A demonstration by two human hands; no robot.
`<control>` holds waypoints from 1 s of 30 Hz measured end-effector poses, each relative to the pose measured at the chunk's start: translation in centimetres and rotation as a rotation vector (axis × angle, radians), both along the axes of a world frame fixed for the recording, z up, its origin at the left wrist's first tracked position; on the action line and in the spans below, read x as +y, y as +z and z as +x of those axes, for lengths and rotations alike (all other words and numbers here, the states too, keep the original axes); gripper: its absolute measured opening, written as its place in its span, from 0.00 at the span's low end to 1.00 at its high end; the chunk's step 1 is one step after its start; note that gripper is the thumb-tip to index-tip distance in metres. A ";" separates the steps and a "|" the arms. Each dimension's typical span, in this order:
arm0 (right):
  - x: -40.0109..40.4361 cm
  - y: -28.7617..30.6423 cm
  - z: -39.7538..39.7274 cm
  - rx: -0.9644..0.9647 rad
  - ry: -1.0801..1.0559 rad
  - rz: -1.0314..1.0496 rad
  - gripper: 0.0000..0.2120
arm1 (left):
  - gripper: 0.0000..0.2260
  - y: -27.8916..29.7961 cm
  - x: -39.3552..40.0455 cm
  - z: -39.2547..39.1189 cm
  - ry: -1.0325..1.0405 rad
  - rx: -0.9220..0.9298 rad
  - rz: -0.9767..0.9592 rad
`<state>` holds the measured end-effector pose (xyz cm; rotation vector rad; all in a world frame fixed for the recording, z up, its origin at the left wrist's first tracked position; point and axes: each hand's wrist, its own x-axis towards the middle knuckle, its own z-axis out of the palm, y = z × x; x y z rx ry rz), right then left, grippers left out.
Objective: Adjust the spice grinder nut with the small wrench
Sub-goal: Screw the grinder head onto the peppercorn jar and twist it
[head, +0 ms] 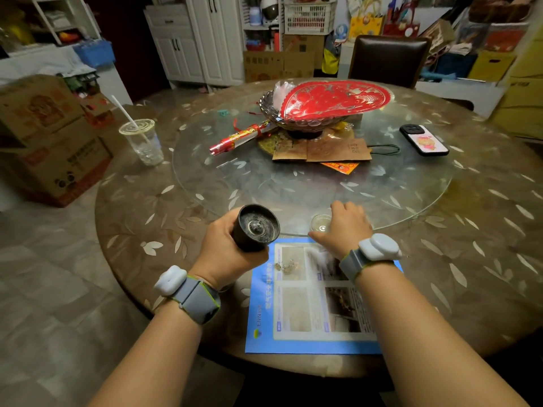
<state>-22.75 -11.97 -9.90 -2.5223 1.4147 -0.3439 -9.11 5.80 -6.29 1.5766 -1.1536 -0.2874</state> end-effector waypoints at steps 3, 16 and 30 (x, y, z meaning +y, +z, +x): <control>-0.2 0.0 0.7 0.093 -0.010 -0.017 0.30 | 0.22 0.1 0.1 0.0 -0.005 -0.011 0.005; -0.1 1.5 1.3 -0.251 0.019 0.173 0.25 | 0.23 -0.1 -0.1 0.3 0.007 -0.012 0.013; 7.6 7.3 0.6 -1.278 0.332 0.735 0.16 | 0.22 0.0 -0.2 0.0 -0.007 -0.002 0.019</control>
